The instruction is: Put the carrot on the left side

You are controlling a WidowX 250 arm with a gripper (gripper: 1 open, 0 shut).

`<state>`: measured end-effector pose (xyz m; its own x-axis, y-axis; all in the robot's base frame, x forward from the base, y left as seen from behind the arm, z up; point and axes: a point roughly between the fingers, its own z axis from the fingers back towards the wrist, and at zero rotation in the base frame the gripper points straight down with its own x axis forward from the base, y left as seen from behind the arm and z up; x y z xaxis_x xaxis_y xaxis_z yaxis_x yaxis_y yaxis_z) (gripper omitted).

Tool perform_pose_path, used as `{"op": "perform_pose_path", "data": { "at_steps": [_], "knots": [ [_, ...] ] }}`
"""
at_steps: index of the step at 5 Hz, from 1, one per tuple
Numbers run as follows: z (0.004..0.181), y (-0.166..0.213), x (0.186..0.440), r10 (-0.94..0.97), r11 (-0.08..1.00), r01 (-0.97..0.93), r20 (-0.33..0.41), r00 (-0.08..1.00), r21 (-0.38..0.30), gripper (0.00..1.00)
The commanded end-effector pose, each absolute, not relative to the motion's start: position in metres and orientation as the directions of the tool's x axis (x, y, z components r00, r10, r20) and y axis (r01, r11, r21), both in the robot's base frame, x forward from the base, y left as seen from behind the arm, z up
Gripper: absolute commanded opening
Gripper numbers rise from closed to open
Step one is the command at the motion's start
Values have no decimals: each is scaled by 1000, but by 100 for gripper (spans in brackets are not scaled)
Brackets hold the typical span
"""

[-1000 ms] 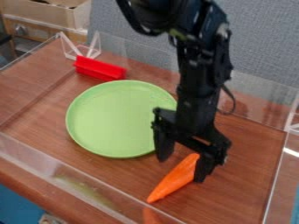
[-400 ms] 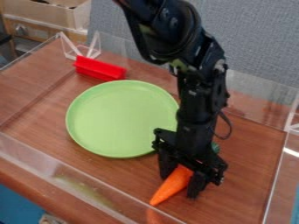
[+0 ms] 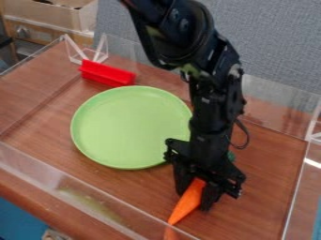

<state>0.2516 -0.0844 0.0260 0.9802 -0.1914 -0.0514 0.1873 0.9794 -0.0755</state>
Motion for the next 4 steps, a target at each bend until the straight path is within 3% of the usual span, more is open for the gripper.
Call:
{"op": "perform_pose_path", "data": {
  "at_steps": [1,4],
  "knots": [
    [45,-90,258,-200,976,202,32,979,-81,0],
    [51,-91,262,-203,975,210,86,975,-74,0]
  ]
}}
